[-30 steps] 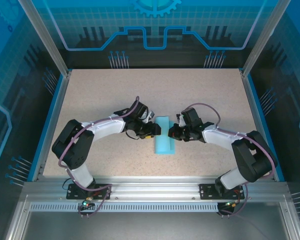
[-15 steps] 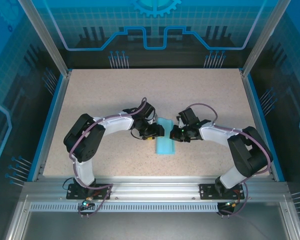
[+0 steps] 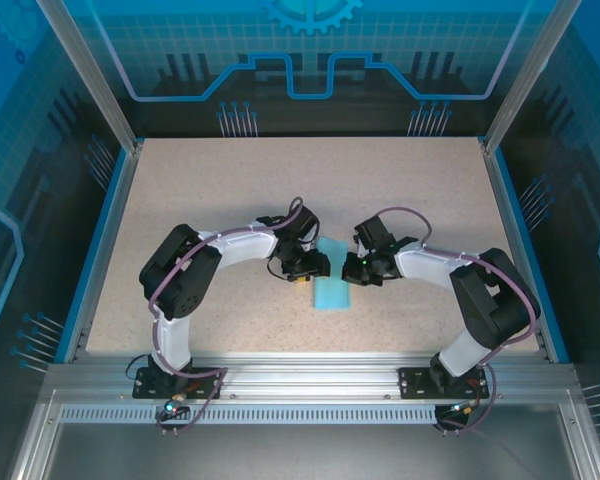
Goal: Fold a paper plane with a square sheet of paper (fold left side to right side)
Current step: Hold the square sheet of paper at the center of the table.
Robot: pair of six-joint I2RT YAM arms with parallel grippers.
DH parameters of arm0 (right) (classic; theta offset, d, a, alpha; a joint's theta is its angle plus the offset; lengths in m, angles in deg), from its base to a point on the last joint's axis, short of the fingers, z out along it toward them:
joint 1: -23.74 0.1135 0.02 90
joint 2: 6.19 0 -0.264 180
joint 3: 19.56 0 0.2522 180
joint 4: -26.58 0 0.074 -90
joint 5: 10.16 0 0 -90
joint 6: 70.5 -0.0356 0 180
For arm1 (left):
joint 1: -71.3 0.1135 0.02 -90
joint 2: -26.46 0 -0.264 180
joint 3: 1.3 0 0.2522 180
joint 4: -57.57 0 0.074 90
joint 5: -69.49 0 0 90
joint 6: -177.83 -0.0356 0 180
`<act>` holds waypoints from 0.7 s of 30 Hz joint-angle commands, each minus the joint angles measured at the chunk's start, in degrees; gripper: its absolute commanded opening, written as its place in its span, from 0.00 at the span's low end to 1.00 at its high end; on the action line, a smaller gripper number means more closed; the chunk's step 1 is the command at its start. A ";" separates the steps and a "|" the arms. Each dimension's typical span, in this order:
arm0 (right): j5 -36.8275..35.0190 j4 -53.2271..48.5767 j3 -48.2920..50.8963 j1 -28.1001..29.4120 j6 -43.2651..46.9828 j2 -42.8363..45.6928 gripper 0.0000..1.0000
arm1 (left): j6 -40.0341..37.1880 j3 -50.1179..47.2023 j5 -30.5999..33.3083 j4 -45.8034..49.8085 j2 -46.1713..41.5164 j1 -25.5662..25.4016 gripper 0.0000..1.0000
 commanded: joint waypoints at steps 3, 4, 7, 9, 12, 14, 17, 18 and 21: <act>-0.70 -1.21 -0.92 0.68 0.79 0.20 0.10 | 1.28 1.37 2.81 3.37 3.05 -1.38 0.56; -0.91 -1.25 -0.86 0.62 0.84 0.48 0.12 | 1.32 1.70 3.03 3.67 3.37 -1.55 0.56; -2.07 -1.99 -0.78 0.67 0.89 1.50 0.20 | 1.54 2.49 3.94 4.57 4.42 -2.20 0.55; -3.32 -2.61 -0.63 0.58 1.07 2.80 0.25 | 1.59 3.08 4.11 4.85 5.12 -2.47 0.55; -6.61 -4.06 0.25 0.42 0.67 5.72 0.32 | 1.72 3.49 4.11 5.18 5.96 -2.87 0.55; -9.09 -4.78 1.20 0.14 0.12 8.10 0.37 | 1.76 3.77 4.20 5.39 6.49 -2.97 0.55; -12.25 -5.00 3.33 -0.46 -1.06 12.18 0.44 | 2.11 4.09 4.38 5.63 7.03 -3.03 0.55; -13.07 -4.91 4.11 -0.76 -1.44 13.82 0.47 | 2.28 4.23 4.51 5.79 7.20 -3.03 0.55; -14.17 -4.44 6.11 -1.59 -2.46 17.62 0.52 | 2.76 4.44 4.50 5.89 7.69 -3.15 0.56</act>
